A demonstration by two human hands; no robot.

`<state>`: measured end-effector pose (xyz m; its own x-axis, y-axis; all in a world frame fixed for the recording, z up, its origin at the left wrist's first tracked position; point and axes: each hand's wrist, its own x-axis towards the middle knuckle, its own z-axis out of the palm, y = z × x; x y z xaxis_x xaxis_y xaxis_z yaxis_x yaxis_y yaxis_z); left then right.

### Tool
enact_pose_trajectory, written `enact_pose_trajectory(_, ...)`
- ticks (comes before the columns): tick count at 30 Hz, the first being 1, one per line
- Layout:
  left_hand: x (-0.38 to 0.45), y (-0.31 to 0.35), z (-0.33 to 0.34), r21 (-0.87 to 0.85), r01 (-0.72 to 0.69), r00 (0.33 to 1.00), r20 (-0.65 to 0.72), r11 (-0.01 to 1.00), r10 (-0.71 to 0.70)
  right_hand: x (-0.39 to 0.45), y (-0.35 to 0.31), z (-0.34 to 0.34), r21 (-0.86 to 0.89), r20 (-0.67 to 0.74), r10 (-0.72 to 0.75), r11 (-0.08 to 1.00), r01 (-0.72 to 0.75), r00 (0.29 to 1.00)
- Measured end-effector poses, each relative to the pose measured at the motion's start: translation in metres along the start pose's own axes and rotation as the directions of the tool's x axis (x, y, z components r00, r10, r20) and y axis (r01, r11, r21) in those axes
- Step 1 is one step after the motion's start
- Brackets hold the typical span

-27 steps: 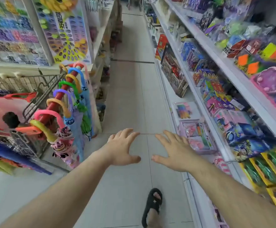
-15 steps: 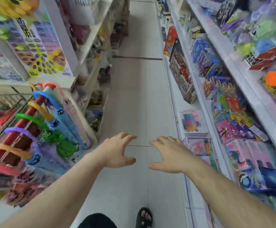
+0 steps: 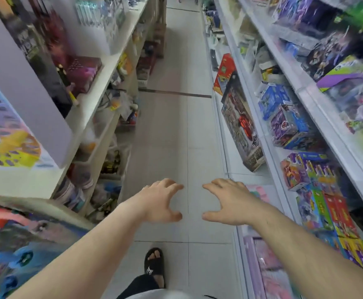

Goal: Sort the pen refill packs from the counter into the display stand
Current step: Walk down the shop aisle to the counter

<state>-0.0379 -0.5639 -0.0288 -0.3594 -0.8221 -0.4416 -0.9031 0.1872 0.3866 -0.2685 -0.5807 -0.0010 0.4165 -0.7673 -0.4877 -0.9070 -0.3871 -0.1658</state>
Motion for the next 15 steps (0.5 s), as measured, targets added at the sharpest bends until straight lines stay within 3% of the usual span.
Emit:
enact_pose_trajectory(7, 0.129, -0.037, -0.097, 0.018, -0.045, 0.999, 0.015, 0.999, 0.044, 0.114, 0.05, -0.095, 0.059, -0.026, 0.049, 0.997, -0.047, 0.998)
enact_pose_trajectory(15, 0.305, -0.059, -0.18, 0.035, 0.016, 0.998, 0.054, 0.999, -0.018, 0.269, 0.163, -0.162, 0.1, 0.057, 0.004, 0.995, -0.01, 0.998)
